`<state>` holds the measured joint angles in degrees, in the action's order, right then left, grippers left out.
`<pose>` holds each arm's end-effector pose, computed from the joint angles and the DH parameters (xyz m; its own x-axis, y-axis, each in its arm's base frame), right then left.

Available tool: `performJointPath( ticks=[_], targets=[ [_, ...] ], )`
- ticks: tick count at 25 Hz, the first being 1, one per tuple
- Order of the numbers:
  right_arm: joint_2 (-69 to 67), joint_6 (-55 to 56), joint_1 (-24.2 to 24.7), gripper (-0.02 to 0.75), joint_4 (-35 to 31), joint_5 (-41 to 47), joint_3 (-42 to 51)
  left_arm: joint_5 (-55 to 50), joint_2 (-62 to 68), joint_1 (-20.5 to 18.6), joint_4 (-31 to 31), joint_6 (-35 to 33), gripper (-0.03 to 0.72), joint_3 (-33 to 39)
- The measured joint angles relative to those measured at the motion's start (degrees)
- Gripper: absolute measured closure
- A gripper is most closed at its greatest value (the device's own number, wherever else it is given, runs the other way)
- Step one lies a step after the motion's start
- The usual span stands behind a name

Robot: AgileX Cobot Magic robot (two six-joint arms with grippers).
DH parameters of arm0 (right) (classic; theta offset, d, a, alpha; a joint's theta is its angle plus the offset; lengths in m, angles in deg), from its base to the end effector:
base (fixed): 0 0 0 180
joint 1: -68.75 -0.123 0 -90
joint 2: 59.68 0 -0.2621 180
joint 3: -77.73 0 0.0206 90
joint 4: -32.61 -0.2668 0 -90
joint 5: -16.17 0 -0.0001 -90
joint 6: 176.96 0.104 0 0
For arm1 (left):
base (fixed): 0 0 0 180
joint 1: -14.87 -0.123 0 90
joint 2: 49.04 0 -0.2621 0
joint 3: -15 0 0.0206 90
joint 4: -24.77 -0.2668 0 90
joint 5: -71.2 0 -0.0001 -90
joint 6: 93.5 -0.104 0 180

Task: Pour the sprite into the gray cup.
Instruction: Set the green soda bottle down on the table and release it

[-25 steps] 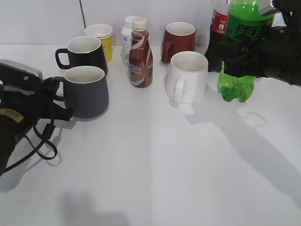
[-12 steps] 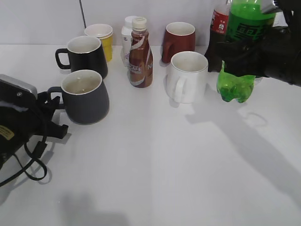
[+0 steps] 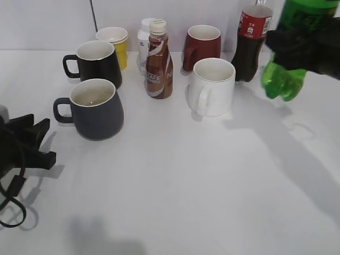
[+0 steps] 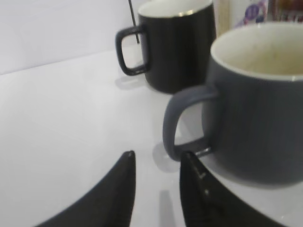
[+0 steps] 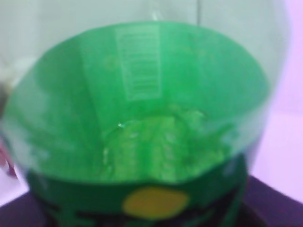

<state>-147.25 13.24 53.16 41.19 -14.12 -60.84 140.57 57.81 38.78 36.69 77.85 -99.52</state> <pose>0.2980 0.0913 0.2167 -0.1668 0.0036 -0.9860 -0.3319 0.9414 0.0596 0.2195 -0.0754 0.0885 -0.1935 0.1681 -0.9666 0.2413 0.9631 0.1192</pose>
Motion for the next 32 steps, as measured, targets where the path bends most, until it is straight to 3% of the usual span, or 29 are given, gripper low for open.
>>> performJointPath(
  ticks=[5,10,18,24,32],
  targets=[
    [-0.87,0.05,4.04,0.324,-0.33,-8.54,6.7,0.08,-2.04,0.0,-2.62,2.12,0.435,0.68],
    [-7.9,0.05,4.17,0.324,0.72,-14.07,9.32,-2.55,-2.11,0.0,-7.58,11.76,0.435,0.68],
    [-14.43,0.05,4.17,0.323,2.97,-19.45,9.32,-12.01,-9.6,0.0,-10.29,17.46,0.423,0.78],
    [-14.66,0.05,4.17,0.152,5.72,-20.35,9.2,-21.15,-18.4,0.0,-10.3,17.78,0.363,0.78],
    [-14.37,-0.33,4.17,0.131,5.77,-22.61,9.19,-27.91,-25.79,0.0,-10.3,17.78,0.316,0.4]
  ],
)
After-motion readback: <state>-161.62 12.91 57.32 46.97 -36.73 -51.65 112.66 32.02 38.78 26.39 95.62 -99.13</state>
